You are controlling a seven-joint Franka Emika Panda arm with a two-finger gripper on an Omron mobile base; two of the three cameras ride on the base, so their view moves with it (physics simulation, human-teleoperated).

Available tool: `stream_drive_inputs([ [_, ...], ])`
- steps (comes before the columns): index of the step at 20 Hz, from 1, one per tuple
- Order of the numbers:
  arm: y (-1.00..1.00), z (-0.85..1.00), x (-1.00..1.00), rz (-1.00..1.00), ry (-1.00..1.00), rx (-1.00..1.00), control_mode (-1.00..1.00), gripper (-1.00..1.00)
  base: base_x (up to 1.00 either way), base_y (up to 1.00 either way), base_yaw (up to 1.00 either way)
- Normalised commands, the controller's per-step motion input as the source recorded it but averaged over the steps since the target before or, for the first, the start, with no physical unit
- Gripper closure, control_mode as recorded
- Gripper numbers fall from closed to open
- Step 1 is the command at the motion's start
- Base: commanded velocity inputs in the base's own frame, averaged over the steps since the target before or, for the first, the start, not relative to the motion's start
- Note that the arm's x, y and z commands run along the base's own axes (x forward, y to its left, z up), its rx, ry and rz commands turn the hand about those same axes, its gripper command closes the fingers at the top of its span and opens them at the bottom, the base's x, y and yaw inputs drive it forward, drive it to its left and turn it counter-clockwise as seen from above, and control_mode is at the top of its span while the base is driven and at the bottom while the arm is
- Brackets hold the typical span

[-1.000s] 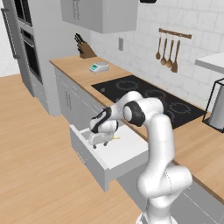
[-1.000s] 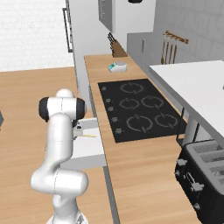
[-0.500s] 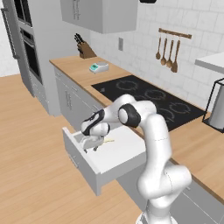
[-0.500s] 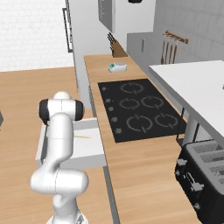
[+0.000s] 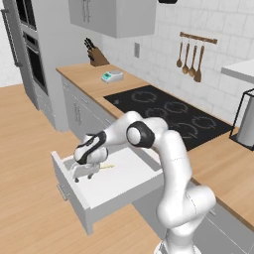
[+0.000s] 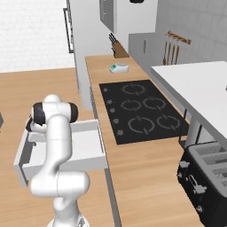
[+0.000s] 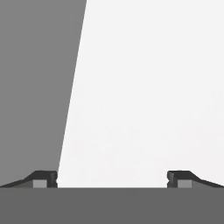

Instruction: Take a straw from the drawer in front and place it inside the glass cup on the dining counter.

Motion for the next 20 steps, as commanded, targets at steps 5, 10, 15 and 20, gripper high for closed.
stream_drive_inputs([
  [5,-0.33,0.54,0.04,-0.03,-0.17,-0.15,-1.0,-1.0,0.0,0.0,0.0],
  [10,-0.49,0.15,0.29,0.0,-0.09,-0.16,-1.0,-1.0,0.0,0.0,0.0],
  [15,-0.07,-0.05,0.36,0.0,-0.12,-0.08,-1.0,-1.0,0.0,0.0,0.0],
  [20,0.0,-0.11,0.5,0.01,-0.05,-0.02,-1.0,-1.0,0.0,0.0,0.0],
])
